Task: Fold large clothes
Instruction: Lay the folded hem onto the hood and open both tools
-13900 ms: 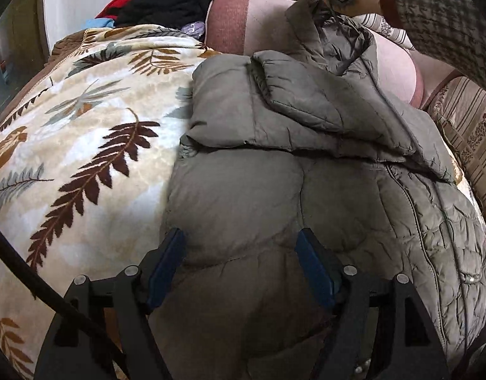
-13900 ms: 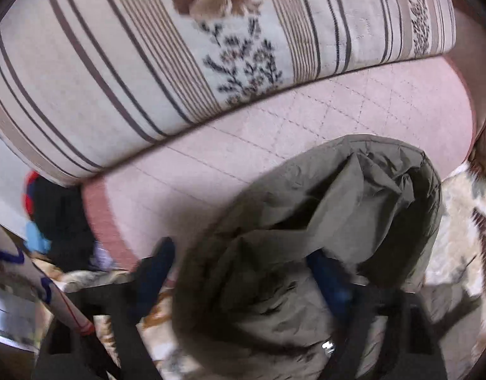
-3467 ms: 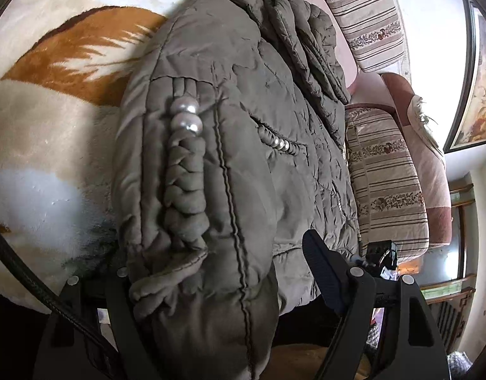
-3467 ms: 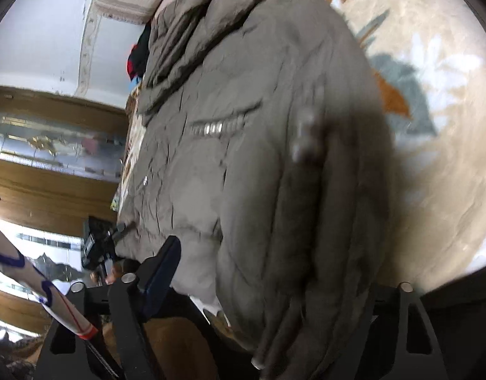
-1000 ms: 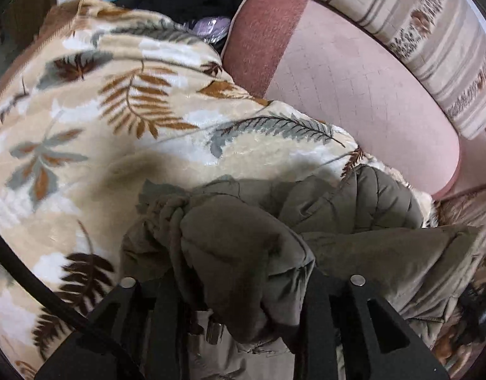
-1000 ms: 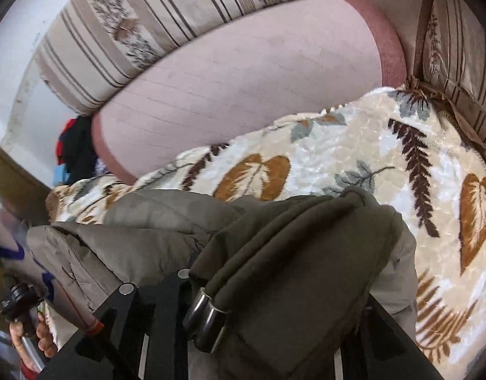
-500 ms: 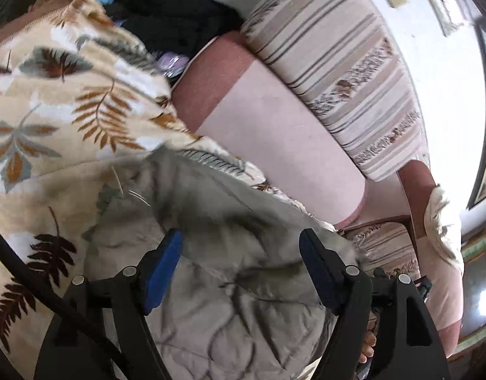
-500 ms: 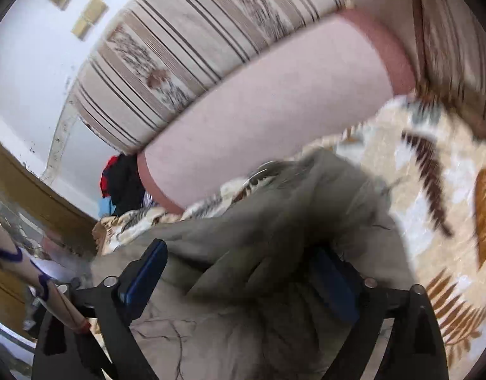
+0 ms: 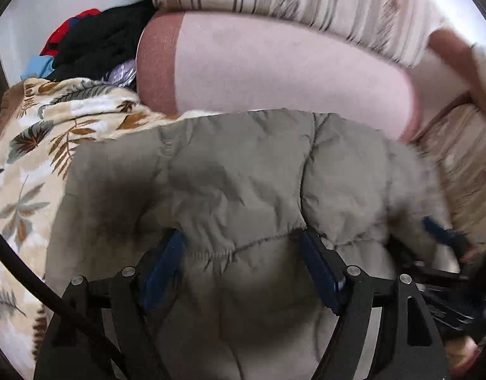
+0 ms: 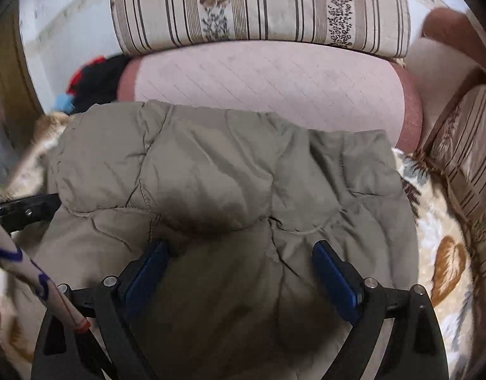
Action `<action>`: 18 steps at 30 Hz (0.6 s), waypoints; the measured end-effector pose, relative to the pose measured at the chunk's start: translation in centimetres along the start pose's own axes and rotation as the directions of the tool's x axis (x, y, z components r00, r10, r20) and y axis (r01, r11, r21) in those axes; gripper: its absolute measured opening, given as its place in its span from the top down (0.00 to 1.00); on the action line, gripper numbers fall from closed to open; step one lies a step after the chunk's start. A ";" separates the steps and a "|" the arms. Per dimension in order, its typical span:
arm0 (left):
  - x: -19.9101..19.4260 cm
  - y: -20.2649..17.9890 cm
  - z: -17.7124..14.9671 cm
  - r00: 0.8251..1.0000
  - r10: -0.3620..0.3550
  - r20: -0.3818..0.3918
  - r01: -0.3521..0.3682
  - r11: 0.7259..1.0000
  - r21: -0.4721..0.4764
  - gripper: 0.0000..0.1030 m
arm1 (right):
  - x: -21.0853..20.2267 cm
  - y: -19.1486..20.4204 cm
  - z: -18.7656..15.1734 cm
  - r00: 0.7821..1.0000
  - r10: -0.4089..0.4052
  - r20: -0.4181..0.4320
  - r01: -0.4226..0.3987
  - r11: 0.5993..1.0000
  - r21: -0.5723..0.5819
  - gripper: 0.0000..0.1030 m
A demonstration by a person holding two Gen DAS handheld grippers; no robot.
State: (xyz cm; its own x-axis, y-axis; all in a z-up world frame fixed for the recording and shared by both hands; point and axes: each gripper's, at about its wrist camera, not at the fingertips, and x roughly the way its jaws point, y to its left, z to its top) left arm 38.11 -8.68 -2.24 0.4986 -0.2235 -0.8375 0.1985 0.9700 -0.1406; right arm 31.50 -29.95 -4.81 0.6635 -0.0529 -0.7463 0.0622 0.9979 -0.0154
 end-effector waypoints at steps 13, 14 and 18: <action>7.6 0.3 5.4 1.000 0.021 -0.010 -0.021 1.000 -0.005 0.17 | 7.8 -4.4 3.9 0.995 0.068 -0.068 -0.057 0.986 0.156 0.01; 7.8 0.4 5.5 1.000 0.021 -0.006 -0.021 1.000 -0.010 0.14 | 8.1 -4.6 4.0 0.994 0.081 -0.071 -0.068 0.983 0.171 0.01; 8.1 0.6 5.4 1.000 0.016 0.000 -0.016 1.000 -0.027 0.11 | 8.3 -4.7 3.6 0.994 0.093 -0.065 -0.080 0.979 0.186 0.00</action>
State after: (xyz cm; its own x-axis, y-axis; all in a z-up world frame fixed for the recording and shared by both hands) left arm 46.85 -10.39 -6.21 0.5021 -0.2078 -0.8395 0.1676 0.9757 -0.1413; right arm 39.43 -35.20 -8.57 0.6169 0.0428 -0.7859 0.1466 0.9748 0.1681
